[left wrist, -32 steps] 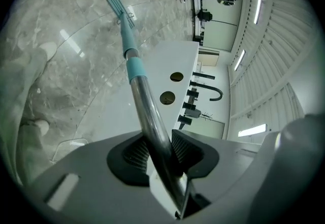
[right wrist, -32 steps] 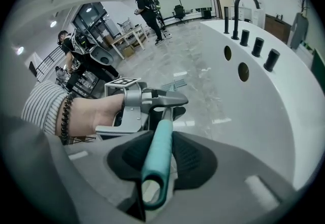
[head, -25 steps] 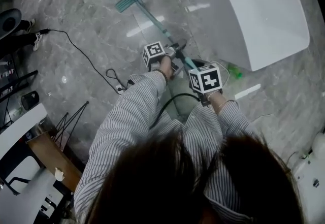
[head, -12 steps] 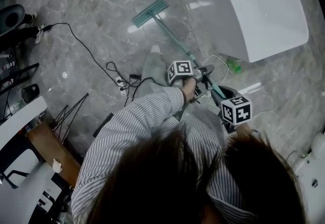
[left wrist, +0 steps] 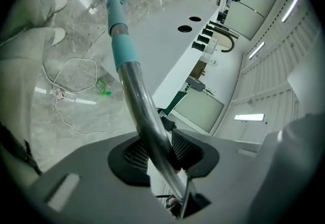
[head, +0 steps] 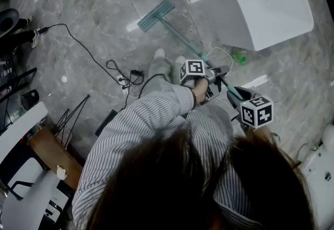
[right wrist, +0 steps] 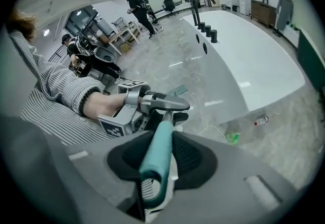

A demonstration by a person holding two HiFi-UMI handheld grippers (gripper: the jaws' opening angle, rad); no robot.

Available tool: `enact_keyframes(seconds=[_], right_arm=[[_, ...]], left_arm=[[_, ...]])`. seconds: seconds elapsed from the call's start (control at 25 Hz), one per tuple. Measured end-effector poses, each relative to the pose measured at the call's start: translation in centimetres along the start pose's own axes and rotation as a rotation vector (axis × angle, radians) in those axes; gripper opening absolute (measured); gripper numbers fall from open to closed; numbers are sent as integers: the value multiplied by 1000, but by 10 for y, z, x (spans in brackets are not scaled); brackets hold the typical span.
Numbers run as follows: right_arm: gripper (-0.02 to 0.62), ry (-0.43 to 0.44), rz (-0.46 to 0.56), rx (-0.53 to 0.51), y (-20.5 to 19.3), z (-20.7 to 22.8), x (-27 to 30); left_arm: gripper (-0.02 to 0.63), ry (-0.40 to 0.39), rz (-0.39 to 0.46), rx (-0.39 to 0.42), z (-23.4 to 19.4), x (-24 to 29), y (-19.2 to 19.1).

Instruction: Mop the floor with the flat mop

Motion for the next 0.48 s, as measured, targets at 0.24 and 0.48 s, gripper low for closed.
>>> enact_keyframes(seconds=[0.24,0.48], right_arm=[[114,-4,-17,-7,-7,0,4],[114,-12,-27,-22,-5,-1,4]], left_arm=[[121,29,-18,14,-8,2,1],[126,19,-22,28,-7,1,3]])
Point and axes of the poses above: the fingertips, and each gripper's own axes: x forward along the fingers, z to its right, y out of its top, the point moved 3 cm from there along -x, backward along the fingers, and after that the axes turned 13 degrees about -x, right-handed, at the moved point
